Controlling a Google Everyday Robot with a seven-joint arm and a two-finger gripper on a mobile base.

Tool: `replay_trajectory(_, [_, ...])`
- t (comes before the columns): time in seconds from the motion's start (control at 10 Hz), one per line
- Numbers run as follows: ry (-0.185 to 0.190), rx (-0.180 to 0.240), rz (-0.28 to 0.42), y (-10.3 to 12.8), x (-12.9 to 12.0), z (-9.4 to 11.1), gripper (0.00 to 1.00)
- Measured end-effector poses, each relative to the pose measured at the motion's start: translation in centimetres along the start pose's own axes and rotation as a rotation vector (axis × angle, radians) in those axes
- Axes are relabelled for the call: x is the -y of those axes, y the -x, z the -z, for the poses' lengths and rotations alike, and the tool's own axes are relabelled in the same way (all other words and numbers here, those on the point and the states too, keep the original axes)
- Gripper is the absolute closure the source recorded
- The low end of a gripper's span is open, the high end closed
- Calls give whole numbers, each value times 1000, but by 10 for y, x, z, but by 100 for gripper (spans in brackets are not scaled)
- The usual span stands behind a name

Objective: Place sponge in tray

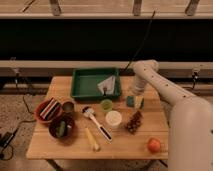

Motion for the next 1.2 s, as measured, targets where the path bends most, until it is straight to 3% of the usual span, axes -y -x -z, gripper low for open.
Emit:
replay_trajectory(0.5, [20, 7, -32, 2, -4, -19, 21])
replay_trajectory(0.6, [22, 5, -38, 0, -4, -20, 26])
replay_trajectory(1.2, [43, 6, -63, -13, -9, -15, 88])
